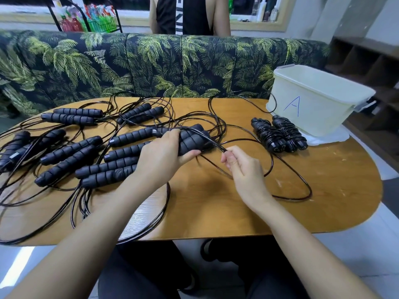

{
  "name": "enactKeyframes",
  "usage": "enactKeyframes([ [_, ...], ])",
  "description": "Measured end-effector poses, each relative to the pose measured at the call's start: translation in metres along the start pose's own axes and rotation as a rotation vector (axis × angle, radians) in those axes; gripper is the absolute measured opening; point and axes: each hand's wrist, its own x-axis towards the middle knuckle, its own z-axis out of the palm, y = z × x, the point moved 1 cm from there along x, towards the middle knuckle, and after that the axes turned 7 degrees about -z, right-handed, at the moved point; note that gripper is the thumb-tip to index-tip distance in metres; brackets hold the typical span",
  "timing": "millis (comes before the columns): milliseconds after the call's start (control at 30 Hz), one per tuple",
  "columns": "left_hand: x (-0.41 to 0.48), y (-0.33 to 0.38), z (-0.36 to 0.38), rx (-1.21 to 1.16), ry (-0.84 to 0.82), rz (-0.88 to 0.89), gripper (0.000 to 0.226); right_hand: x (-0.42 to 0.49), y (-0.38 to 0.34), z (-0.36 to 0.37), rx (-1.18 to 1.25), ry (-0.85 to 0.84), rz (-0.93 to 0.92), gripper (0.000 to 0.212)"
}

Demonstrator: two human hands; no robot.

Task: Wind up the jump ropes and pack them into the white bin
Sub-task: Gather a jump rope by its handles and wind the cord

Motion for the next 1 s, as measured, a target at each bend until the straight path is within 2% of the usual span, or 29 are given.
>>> enactKeyframes([
  [100, 0.001, -0.003, -0.002, 0.013, 0.002, 0.013, 0.062, -0.001, -0.001, 0.000, -0.004, -0.026, -0.020, 0.024],
  [167, -0.001, -0.004, -0.003, -0.143, -0.056, -0.019, 0.063, -0.002, 0.001, 0.004, 0.102, -0.126, -0.003, 0.026],
  [233, -0.006, -0.002, -0.006, -0.385, -0.156, -0.002, 0.067, -0.004, 0.004, 0.008, 0.326, -0.260, 0.059, 0.027],
  [300, -0.013, 0.002, -0.010, -0.587, -0.269, 0.109, 0.065, -0.002, 0.008, 0.008, 0.451, -0.401, 0.084, 0.026],
  [367, -0.019, 0.004, -0.015, -0.674, -0.409, 0.278, 0.057, 0.007, 0.010, 0.002, 0.461, -0.534, 0.089, 0.023],
  [433, -0.021, 0.000, -0.023, -0.575, -0.509, 0.419, 0.054, 0.024, 0.008, -0.007, 0.377, -0.677, 0.058, 0.018],
  [467, -0.021, -0.001, -0.027, -0.474, -0.509, 0.488, 0.053, 0.033, 0.005, -0.010, 0.271, -0.753, -0.017, 0.016],
  [567, -0.023, 0.001, -0.038, -0.132, -0.400, 0.740, 0.051, 0.054, 0.000, -0.007, -0.117, -0.927, -0.289, 0.020],
  [667, -0.026, 0.009, -0.033, 0.210, -0.241, 0.884, 0.069, 0.069, -0.005, -0.008, -0.408, -0.991, -0.356, 0.027],
  [733, -0.027, 0.012, -0.024, 0.410, -0.220, 0.823, 0.074, 0.072, -0.010, -0.010, -0.496, -0.936, -0.322, 0.025],
  [833, -0.027, 0.022, -0.012, 0.636, -0.220, 0.641, 0.069, 0.065, -0.019, -0.009, -0.561, -0.784, -0.207, 0.031],
  [1000, -0.021, 0.026, 0.000, 0.539, -0.036, 0.254, 0.065, 0.047, -0.027, -0.004, -0.579, -0.493, -0.147, 0.030],
])
